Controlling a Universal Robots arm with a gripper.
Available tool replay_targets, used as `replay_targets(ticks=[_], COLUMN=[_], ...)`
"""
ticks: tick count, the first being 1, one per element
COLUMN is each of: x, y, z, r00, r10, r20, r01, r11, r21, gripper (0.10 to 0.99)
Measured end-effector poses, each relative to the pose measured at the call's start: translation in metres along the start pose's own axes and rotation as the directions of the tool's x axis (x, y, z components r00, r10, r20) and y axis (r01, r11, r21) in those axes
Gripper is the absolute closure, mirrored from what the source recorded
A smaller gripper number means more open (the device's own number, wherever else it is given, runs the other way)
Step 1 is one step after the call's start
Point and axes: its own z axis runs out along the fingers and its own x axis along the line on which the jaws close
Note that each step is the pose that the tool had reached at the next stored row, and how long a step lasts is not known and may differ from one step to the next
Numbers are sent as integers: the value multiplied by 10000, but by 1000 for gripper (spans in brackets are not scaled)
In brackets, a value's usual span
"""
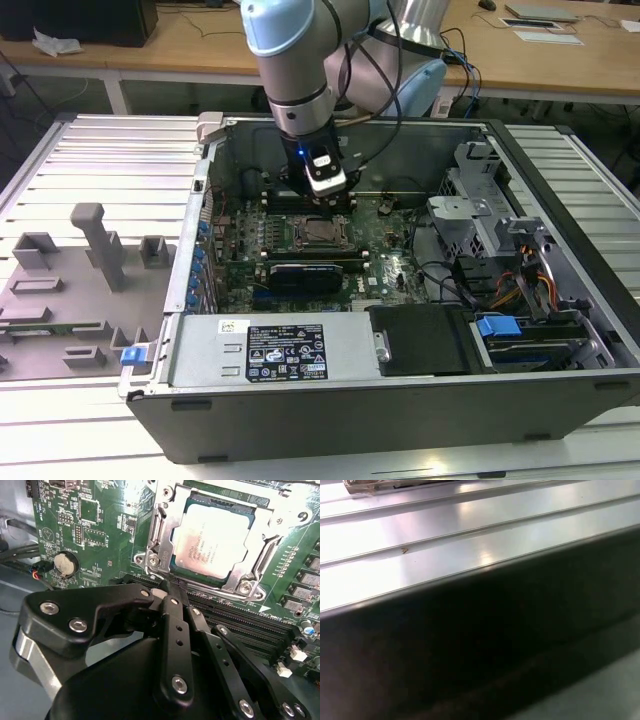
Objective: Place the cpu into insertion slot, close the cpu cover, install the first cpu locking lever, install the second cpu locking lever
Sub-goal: 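Install the first cpu locking lever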
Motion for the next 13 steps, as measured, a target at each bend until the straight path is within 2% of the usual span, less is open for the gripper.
replay_targets(ticks=[7, 13], x=[-19, -27], y=[7, 11], z=[10, -25], r00=[10000, 10000], r10=[13, 12], r20=[-10, -10], r01=[-13, -12], r11=[10000, 10000], r21=[-41, -40], gripper=[980, 980])
